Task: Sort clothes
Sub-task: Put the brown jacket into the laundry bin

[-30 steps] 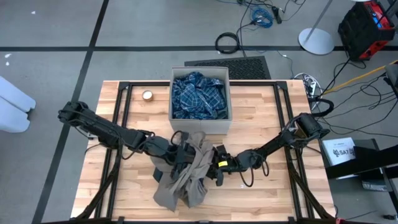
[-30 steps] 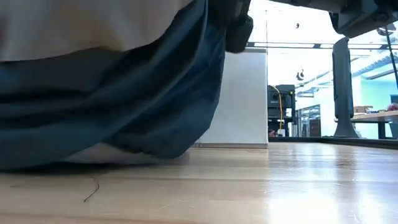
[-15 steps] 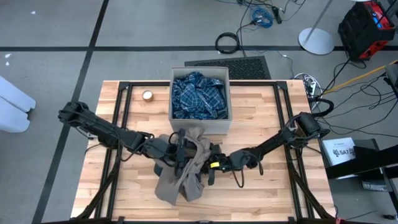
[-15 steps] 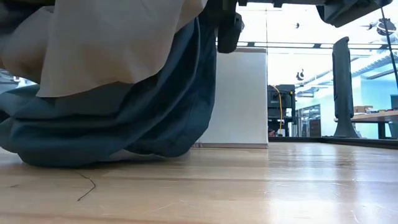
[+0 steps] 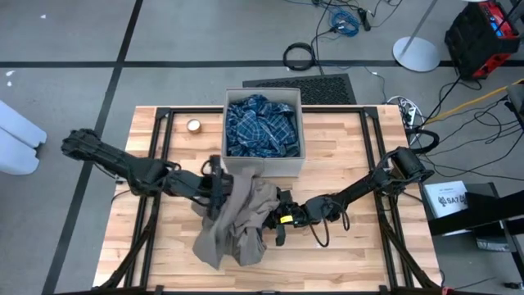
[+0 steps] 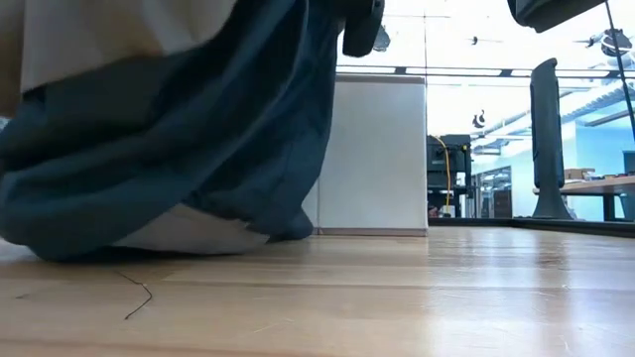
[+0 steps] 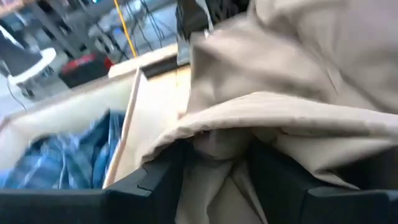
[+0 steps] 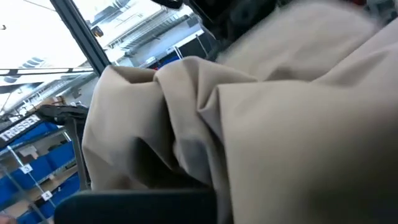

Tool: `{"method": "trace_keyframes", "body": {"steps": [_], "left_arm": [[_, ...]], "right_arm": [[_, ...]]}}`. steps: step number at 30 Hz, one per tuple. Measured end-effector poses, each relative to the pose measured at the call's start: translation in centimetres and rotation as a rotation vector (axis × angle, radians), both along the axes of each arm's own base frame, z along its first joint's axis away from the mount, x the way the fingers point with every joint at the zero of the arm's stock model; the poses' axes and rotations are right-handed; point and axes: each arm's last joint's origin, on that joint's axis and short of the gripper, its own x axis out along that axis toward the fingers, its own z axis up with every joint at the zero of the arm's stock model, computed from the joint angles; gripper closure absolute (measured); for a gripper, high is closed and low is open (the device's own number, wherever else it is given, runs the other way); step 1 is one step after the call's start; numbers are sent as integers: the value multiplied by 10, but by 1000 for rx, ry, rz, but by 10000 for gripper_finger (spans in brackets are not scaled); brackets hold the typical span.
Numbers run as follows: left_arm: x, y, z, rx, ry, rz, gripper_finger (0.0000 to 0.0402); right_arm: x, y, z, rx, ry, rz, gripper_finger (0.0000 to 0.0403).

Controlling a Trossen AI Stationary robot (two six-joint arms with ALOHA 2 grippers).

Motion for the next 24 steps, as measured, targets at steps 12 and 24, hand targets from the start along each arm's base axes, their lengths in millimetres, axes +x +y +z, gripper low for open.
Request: {"method": "trace_keyframes", "body": {"steps": [12, 24], "left_arm": [[17, -9, -19, -167, 58, -19, 215], [55, -29, -89, -142, 206, -58, 215]], "right_arm": [[3, -14, -7, 167, 151, -16, 359], [2, -16, -34, 321, 350, -120, 190]]}}
